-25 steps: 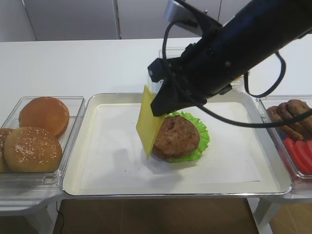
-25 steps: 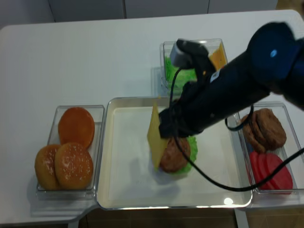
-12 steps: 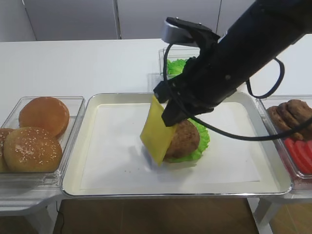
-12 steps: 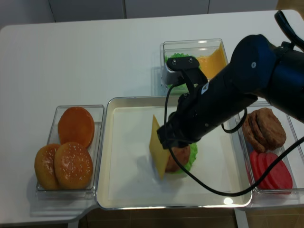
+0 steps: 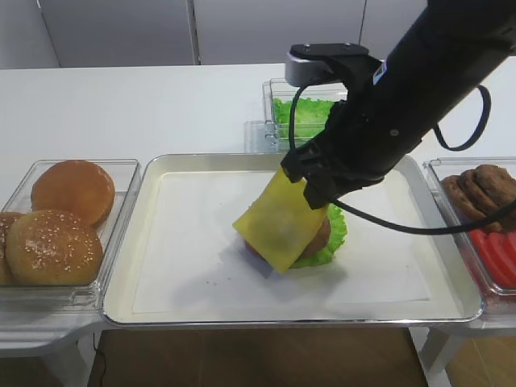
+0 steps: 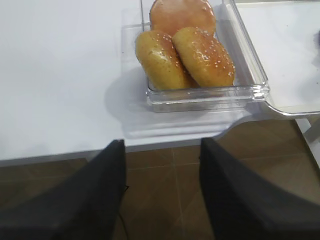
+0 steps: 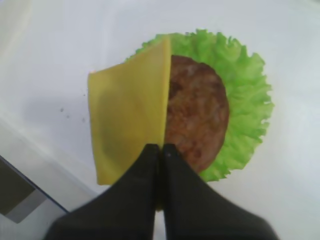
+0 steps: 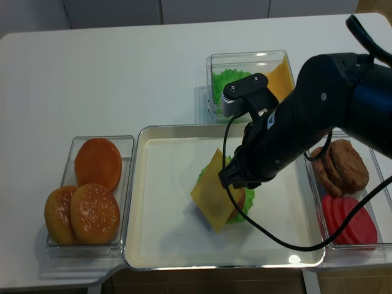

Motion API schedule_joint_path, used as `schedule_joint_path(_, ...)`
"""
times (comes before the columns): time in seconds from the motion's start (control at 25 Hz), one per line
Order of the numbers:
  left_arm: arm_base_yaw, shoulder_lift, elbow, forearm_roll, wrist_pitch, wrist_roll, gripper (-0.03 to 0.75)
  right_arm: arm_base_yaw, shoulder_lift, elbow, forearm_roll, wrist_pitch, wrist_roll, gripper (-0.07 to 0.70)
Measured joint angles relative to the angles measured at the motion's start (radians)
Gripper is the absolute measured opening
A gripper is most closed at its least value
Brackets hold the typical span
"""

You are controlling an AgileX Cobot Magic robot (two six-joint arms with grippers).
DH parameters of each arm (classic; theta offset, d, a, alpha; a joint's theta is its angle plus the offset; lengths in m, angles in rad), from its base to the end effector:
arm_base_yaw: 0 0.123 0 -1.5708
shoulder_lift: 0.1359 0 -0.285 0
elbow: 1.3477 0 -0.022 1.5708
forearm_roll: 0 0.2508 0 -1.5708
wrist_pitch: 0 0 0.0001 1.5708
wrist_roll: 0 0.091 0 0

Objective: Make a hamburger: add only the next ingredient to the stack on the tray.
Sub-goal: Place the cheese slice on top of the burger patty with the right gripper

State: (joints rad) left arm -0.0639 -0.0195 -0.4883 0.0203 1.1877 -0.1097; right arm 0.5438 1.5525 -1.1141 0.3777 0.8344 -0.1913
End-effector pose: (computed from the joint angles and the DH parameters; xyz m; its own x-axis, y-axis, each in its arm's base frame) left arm -0.0122 0.0025 0.2640 -0.5594 -0.0663 -0.8262 -0.0088 0.9972 -0.0741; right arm 0.2543 0.1828 0.2605 -0.8199 -0.4181 -0.3911 -0.5381 0.7961 0.2770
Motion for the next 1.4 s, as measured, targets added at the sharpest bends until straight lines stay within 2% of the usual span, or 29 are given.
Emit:
schedule_joint_path(0.76,0.000,0.000,0.000,0.000,0.000,0.000,0.360,0.000,0.031,0.000,-0.102,-0.008,0.071,0.005)
schedule_joint_path(1.16,0.000,0.000,0.000,0.000,0.000,0.000,0.360,0.000,0.031,0.000,-0.106,-0.008,0.083,0.009)
schedule_joint_path(1.28,0.000,0.000,0.000,0.000,0.000,0.000,0.360,0.000,0.031,0.000,-0.106,-0.008,0.085,0.073)
schedule_joint_path(1.4,0.000,0.000,0.000,0.000,0.000,0.000,0.360,0.000,0.031,0.000,-0.106,-0.008,0.088,0.270)
